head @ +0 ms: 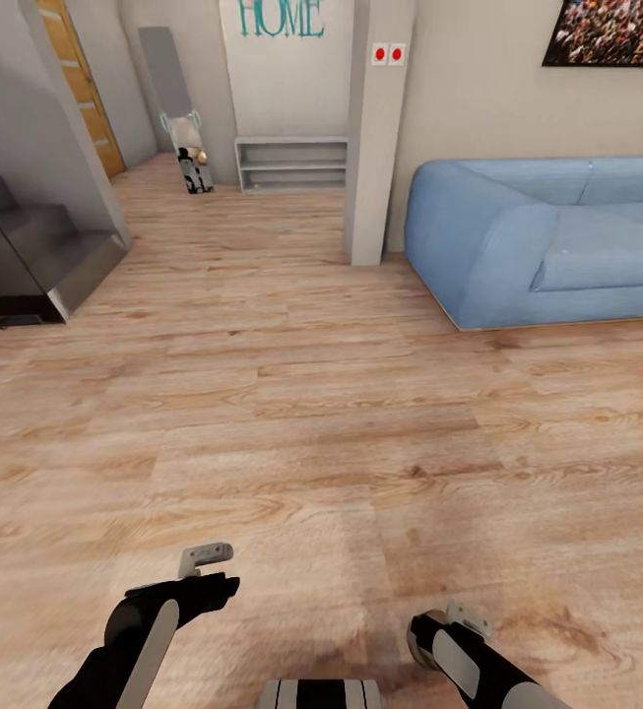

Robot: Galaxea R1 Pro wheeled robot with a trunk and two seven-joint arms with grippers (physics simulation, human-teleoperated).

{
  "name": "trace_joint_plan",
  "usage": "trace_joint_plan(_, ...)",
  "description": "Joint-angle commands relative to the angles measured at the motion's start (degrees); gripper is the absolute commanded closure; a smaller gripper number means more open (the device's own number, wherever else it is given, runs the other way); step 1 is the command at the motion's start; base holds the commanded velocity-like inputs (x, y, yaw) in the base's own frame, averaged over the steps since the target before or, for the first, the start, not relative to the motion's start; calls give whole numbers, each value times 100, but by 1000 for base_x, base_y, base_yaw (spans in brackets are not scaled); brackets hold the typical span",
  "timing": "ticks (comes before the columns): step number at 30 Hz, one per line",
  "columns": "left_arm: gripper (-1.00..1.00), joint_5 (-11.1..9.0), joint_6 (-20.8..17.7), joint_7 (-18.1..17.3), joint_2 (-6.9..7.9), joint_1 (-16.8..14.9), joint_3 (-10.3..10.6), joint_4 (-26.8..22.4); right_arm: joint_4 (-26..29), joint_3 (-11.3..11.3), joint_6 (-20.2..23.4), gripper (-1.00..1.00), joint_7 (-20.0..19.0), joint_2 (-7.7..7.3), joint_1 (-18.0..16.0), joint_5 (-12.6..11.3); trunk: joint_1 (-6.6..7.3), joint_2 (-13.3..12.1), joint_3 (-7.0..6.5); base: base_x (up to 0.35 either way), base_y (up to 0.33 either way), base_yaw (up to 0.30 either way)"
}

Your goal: Place each of the two pumpkins and all three candles from the living room inside a cabinet in the living room (use any cabinet), then make sure every cabinet is closed, and position the cauldron so it is next to a table in the living room.

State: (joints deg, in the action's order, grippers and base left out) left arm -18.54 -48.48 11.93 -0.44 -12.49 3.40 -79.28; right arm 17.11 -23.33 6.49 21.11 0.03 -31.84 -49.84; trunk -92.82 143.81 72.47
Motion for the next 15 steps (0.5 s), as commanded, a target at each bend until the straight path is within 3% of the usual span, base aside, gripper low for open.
trace_joint_plan(1, -100, -61, -16, 55, 0, -1, 3, -2, 11, -31, 32, 100, 42, -3, -1, -17, 3, 0, -18, 0, 0, 0)
trace_joint_plan(11, -100, -47, 3, 55, 0, -2, 14, 43, 56, -48, -78, 100, 13, -7, 11, 0, 29, -13, -240, 0, 0, 0)
trace_joint_plan(15, -100, -9, 101, 59, -41, -8, 30, 171, -85, -69, -208, 100, 16, 2, 147, 18, 29, -13, -239, 0, 0, 0)
